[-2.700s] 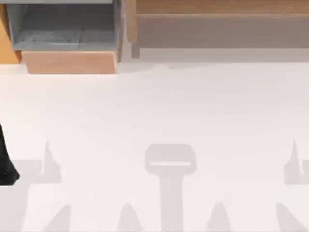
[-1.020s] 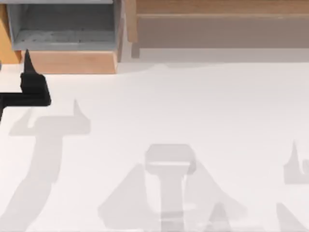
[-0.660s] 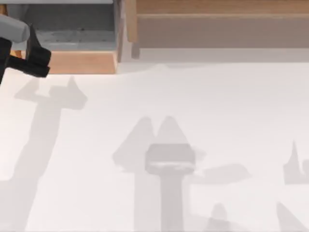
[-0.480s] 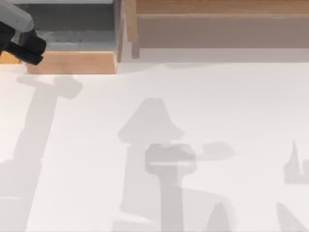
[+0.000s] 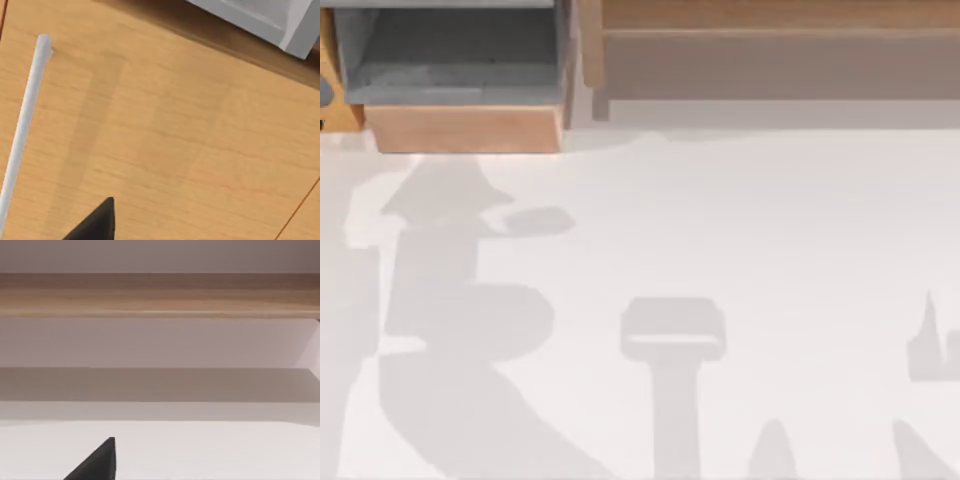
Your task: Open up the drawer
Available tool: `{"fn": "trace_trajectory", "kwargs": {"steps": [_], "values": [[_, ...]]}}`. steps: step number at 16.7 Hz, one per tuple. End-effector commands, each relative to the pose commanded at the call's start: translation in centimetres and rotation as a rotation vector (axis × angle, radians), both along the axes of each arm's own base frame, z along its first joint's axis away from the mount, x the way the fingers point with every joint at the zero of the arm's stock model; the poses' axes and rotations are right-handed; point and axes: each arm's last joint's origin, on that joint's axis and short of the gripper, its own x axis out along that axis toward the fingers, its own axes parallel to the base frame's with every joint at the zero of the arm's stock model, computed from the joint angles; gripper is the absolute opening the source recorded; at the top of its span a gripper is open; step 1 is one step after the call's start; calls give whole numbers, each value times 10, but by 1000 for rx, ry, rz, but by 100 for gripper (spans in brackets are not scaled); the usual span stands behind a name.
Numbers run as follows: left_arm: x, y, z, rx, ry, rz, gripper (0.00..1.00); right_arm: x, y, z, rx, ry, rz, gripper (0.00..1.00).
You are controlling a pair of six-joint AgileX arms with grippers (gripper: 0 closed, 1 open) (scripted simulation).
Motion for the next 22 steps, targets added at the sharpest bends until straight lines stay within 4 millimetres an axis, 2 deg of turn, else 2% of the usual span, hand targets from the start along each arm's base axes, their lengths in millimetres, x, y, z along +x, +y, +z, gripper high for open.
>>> {"fn": "trace_trajectory", "kwargs": {"steps": [2, 4, 7, 14, 20, 22], "values": [[10, 30, -30, 136, 34, -16, 100, 0, 0, 0, 0, 0, 0, 100], [17, 57, -50, 243, 31, -41, 100, 0, 0, 0, 0, 0, 0, 100], [23, 86, -60, 352, -16, -66, 100, 0, 0, 0, 0, 0, 0, 100], [25, 89, -60, 369, -26, -70, 100, 0, 0, 0, 0, 0, 0, 100], [48, 90, -60, 371, -28, -68, 100, 0, 0, 0, 0, 0, 0, 100], [49, 90, -60, 371, -28, -68, 100, 0, 0, 0, 0, 0, 0, 100]]}}
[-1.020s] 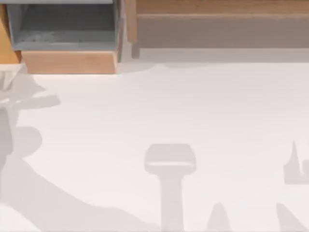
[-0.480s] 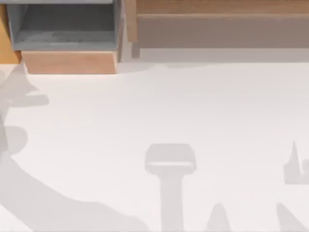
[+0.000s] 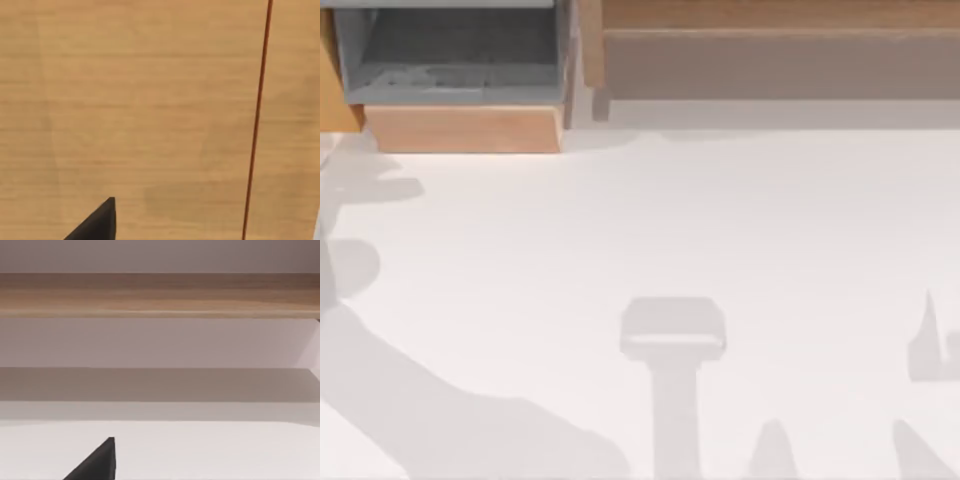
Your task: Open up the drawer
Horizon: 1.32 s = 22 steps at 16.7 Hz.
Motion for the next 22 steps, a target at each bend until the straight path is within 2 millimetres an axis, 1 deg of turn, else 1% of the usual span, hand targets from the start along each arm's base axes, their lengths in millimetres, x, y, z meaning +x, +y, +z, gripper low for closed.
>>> {"fn": "trace_trajectory", "kwargs": {"steps": [2, 15, 16, 22], "values": [[0, 0, 0, 0, 0, 0, 100, 0, 0, 0, 0, 0, 0, 100], [0, 0, 0, 0, 0, 0, 2, 0, 0, 0, 0, 0, 0, 100], [0, 0, 0, 0, 0, 0, 0, 0, 0, 0, 0, 0, 0, 100], [0, 0, 0, 0, 0, 0, 0, 0, 0, 0, 0, 0, 0, 100]]}}
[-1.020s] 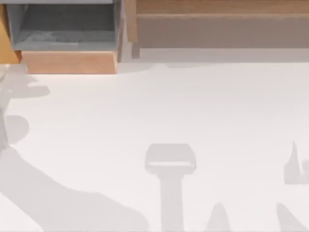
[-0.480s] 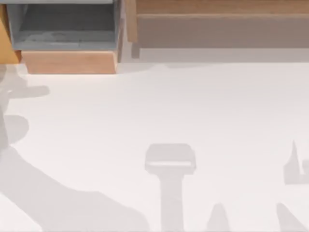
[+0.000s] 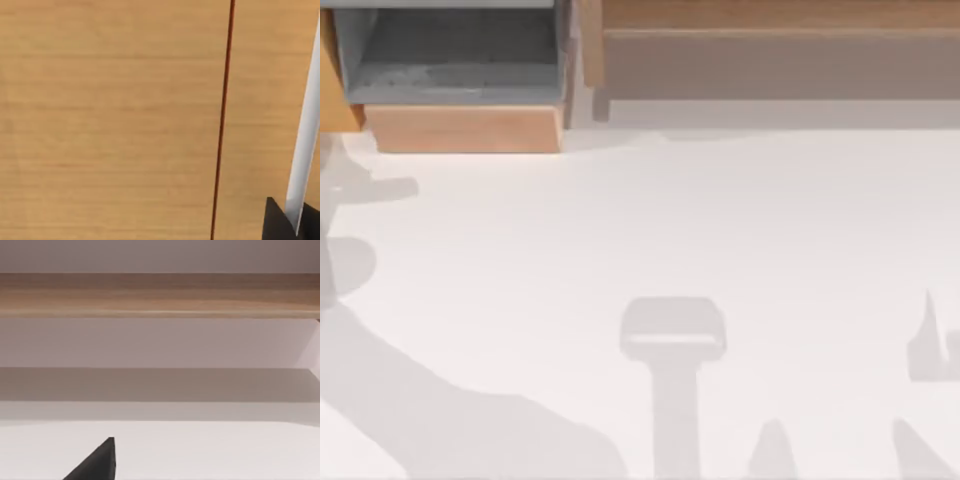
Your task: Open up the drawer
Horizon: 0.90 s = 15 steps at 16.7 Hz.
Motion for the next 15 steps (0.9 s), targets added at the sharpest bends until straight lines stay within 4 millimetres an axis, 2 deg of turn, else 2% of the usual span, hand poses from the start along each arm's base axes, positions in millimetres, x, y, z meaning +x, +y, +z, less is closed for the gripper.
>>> {"fn": "trace_trajectory", "kwargs": {"steps": [3, 5, 11, 15], "values": [[-2, 2, -5, -12, 16, 4, 0, 0, 0, 0, 0, 0, 0, 100], [-10, 3, -3, -13, 12, 6, 0, 0, 0, 0, 0, 0, 0, 100], [-61, 3, -6, -15, 22, 3, 0, 0, 0, 0, 0, 0, 0, 100], [-64, 3, -5, -13, 18, 3, 0, 0, 0, 0, 0, 0, 0, 100]]}}
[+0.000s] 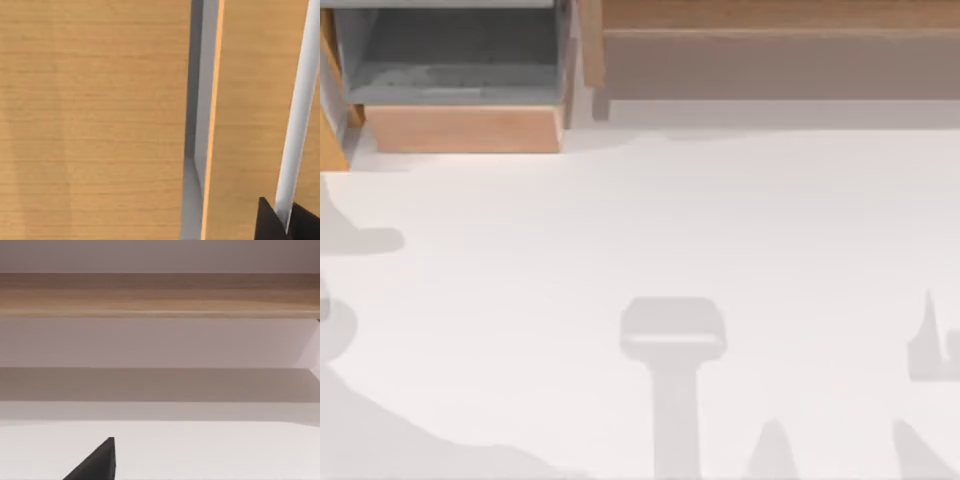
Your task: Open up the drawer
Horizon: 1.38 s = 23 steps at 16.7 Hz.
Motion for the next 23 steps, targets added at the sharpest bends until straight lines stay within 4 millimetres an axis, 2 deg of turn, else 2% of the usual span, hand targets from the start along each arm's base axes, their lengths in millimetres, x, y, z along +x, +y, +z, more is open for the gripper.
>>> {"fn": "trace_trajectory", "kwargs": {"steps": [3, 8, 10, 16, 21, 23], "values": [[-4, 1, 0, 1, -1, 3, 0, 0, 0, 0, 0, 0, 0, 100], [-48, 0, -4, -10, 15, 0, 0, 0, 0, 0, 0, 0, 0, 100], [-60, 1, -2, -4, 8, 0, 0, 0, 0, 0, 0, 0, 0, 100], [-66, 2, -1, 5, -2, -4, 0, 0, 0, 0, 0, 0, 0, 100], [-112, 0, -7, -16, 25, -5, 0, 0, 0, 0, 0, 0, 0, 100], [-123, 2, -3, -4, 9, -2, 0, 0, 0, 0, 0, 0, 0, 100]]}}
